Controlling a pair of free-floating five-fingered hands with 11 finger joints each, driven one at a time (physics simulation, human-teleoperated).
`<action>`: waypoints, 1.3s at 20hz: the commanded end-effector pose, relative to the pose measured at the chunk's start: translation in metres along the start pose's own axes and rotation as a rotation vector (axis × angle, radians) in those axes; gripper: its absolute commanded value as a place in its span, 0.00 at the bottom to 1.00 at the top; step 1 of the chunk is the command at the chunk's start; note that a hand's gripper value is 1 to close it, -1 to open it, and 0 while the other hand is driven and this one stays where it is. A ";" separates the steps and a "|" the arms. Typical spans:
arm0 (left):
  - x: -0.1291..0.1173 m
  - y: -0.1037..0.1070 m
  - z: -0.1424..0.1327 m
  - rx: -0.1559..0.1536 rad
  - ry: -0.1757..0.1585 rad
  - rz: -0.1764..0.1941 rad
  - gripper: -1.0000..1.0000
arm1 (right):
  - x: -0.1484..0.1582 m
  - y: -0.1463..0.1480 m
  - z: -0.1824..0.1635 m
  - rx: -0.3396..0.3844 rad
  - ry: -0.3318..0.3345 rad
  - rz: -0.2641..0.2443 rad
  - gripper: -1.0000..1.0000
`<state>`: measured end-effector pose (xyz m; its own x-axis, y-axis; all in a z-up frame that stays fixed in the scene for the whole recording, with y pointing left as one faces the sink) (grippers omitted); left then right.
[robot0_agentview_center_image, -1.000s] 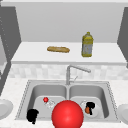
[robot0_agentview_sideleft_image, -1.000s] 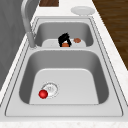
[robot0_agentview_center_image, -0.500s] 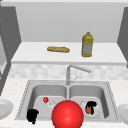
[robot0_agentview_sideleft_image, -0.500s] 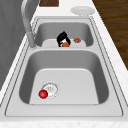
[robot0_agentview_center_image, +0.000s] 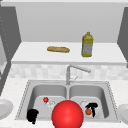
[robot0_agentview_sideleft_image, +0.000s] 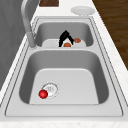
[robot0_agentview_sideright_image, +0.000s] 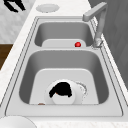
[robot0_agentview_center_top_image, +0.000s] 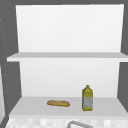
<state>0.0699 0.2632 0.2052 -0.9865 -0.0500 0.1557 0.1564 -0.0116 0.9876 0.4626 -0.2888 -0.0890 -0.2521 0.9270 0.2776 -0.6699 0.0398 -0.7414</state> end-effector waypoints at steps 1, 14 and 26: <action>0.000 0.000 0.000 0.000 0.000 0.000 0.50 | 0.004 0.003 0.002 -0.022 -0.005 0.017 0.00; 0.000 0.000 0.000 0.000 0.000 0.000 0.50 | 0.016 -0.038 0.028 -0.003 0.012 0.031 0.00; 0.000 0.000 0.000 0.000 0.000 0.000 0.50 | 0.037 -0.098 0.060 -0.084 0.007 0.062 0.00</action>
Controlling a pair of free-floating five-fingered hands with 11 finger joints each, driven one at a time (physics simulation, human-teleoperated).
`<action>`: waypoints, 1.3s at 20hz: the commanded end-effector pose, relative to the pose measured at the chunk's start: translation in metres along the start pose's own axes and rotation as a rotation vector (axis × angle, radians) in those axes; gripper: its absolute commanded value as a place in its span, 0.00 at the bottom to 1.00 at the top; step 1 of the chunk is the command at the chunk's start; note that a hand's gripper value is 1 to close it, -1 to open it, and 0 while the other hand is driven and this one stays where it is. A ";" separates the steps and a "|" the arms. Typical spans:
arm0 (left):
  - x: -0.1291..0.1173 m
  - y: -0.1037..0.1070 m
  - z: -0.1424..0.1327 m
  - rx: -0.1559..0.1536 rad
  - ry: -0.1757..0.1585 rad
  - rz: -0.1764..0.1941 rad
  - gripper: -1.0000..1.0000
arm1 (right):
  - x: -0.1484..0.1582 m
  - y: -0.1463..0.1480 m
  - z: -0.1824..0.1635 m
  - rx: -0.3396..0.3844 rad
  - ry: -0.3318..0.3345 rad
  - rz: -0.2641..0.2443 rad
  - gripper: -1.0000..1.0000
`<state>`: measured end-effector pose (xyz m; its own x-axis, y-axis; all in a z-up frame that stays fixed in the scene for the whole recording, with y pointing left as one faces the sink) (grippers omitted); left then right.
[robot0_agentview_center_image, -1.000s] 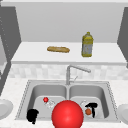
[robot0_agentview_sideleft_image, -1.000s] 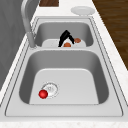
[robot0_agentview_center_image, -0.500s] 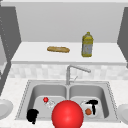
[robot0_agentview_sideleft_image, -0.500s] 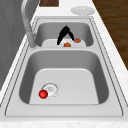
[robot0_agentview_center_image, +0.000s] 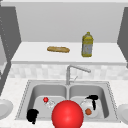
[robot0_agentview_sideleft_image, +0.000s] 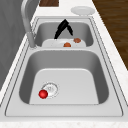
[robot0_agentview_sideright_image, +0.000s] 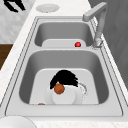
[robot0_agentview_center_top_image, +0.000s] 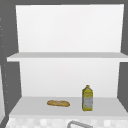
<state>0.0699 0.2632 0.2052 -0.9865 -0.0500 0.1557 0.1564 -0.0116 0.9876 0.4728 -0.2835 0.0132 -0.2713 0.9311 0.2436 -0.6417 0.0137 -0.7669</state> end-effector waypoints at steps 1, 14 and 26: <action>0.000 0.000 0.000 0.000 0.000 0.000 0.50 | 0.007 -0.022 0.008 -0.067 -0.001 0.027 0.00; 0.000 0.000 0.000 0.000 0.000 0.000 0.50 | 0.030 -0.080 0.015 -0.293 0.000 0.106 0.00; 0.000 0.000 0.000 0.000 0.000 0.000 0.50 | 0.051 -0.131 0.012 -0.539 0.007 0.189 0.00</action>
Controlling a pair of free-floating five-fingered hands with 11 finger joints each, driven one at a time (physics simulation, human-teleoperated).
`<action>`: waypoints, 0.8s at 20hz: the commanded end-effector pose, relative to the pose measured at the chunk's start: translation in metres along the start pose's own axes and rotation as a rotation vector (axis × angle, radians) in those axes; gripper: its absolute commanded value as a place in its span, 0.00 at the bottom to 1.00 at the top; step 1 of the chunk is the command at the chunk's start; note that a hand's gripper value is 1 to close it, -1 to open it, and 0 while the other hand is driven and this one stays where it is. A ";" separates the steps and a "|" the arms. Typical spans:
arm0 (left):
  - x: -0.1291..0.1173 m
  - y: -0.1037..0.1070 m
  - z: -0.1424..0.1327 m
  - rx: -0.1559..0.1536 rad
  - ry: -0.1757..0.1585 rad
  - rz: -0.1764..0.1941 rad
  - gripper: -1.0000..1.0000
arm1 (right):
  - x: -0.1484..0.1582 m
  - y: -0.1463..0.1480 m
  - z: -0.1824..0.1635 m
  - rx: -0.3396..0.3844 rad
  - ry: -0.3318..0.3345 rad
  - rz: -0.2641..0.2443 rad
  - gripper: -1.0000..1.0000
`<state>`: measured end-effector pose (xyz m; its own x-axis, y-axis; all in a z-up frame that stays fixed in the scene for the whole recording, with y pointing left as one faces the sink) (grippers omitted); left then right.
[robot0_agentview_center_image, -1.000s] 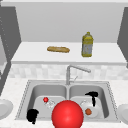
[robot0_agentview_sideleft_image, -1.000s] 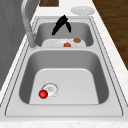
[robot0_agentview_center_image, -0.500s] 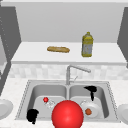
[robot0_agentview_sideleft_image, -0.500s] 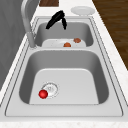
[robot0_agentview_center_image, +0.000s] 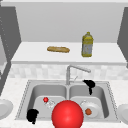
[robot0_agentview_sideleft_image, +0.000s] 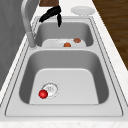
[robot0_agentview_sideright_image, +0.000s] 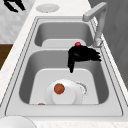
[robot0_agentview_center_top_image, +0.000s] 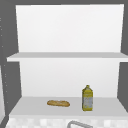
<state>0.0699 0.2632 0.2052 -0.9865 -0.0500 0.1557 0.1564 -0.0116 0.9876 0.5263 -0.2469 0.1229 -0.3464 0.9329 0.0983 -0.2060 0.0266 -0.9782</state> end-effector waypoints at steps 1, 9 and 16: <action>0.000 0.000 0.000 0.000 0.000 0.000 0.50 | 0.004 -0.015 -0.011 -0.094 0.013 0.030 0.00; 0.000 0.000 0.000 0.000 0.000 0.000 0.50 | 0.018 -0.029 -0.049 -0.160 0.021 0.041 0.00; 0.000 0.000 0.000 0.000 0.000 0.000 0.50 | 0.029 -0.033 -0.075 -0.145 0.029 0.043 0.00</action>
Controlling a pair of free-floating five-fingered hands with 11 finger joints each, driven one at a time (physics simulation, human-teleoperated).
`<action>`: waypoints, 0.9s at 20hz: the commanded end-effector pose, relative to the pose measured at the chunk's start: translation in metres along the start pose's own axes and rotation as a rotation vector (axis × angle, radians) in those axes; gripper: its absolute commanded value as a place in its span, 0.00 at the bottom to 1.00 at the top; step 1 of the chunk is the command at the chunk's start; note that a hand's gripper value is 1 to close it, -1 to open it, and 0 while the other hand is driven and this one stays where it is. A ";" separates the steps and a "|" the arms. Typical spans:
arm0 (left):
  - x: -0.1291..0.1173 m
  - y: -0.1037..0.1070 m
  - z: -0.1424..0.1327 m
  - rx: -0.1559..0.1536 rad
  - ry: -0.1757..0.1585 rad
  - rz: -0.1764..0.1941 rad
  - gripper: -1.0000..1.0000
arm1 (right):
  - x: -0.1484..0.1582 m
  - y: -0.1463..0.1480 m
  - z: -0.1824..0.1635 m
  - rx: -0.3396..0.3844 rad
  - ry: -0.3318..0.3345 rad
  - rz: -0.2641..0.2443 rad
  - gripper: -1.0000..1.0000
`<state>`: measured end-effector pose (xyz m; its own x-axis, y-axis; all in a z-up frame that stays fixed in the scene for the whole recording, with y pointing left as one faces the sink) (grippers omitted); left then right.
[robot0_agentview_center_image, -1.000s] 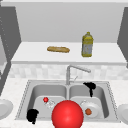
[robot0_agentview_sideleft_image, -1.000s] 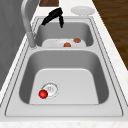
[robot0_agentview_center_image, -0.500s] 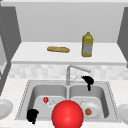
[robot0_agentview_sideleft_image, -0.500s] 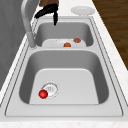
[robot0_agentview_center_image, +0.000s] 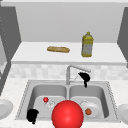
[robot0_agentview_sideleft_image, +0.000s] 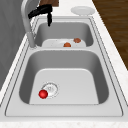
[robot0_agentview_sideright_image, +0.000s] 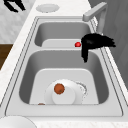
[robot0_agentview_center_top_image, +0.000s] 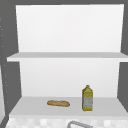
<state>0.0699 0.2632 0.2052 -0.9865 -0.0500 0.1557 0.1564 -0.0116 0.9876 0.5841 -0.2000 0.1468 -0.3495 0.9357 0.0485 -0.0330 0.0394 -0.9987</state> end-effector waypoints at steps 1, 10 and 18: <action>0.000 0.000 0.000 0.000 0.000 0.000 0.50 | 0.007 0.006 -0.018 0.024 0.029 0.005 0.00; 0.000 0.000 0.000 0.000 0.000 0.000 0.50 | 0.017 0.009 -0.078 0.083 0.060 -0.028 0.00; 0.000 0.000 0.000 0.000 0.000 0.000 0.50 | 0.005 0.020 -0.081 0.124 0.018 -0.042 0.00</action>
<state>0.0699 0.2632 0.2052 -0.9865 -0.0500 0.1557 0.1564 -0.0116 0.9876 0.6371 -0.1677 0.1352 -0.3392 0.9377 0.0759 -0.0878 0.0487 -0.9949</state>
